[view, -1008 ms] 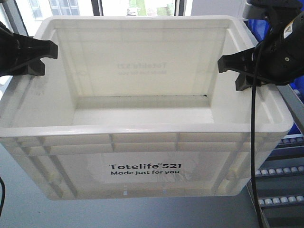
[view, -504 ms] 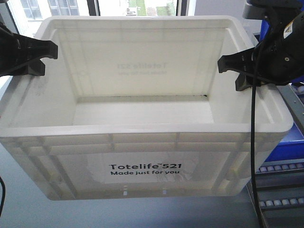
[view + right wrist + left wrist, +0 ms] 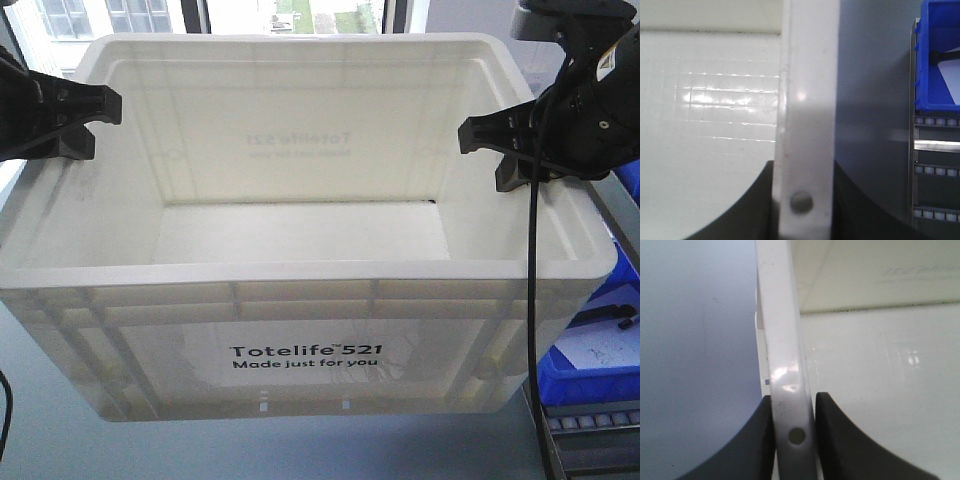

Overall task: Move bin from left to right shelf
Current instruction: 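Keep holding the tote while the base drives past the windows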

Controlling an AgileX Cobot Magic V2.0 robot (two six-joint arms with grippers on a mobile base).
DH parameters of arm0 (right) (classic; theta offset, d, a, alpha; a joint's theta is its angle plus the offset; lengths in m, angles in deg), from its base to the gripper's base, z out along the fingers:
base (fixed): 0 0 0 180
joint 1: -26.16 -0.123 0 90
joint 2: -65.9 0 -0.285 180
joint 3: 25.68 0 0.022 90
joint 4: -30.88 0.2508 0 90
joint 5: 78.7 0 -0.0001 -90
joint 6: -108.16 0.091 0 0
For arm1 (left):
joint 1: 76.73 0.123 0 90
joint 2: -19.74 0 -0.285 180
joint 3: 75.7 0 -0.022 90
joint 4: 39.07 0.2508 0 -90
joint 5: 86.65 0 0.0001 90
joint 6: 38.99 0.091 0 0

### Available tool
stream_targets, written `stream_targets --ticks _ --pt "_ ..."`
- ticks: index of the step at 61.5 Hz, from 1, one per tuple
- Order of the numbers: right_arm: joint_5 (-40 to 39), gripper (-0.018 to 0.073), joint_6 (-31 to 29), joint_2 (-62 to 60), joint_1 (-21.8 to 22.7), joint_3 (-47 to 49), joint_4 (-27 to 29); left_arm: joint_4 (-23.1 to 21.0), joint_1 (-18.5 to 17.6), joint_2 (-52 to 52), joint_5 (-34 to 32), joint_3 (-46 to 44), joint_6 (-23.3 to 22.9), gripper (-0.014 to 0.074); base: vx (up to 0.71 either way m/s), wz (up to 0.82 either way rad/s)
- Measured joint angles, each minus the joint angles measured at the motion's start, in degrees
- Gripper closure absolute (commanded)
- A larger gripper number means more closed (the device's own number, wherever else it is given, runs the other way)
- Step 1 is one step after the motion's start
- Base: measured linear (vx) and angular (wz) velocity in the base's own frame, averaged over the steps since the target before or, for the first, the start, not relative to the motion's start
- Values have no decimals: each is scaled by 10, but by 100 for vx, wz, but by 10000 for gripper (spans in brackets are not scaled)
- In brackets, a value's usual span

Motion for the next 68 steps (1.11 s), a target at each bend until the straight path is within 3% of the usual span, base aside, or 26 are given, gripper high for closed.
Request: stream_targets --ticks 68 --pt "0 509 0 0 0 0 -1 0 0 0 -2 0 0 602 26 7"
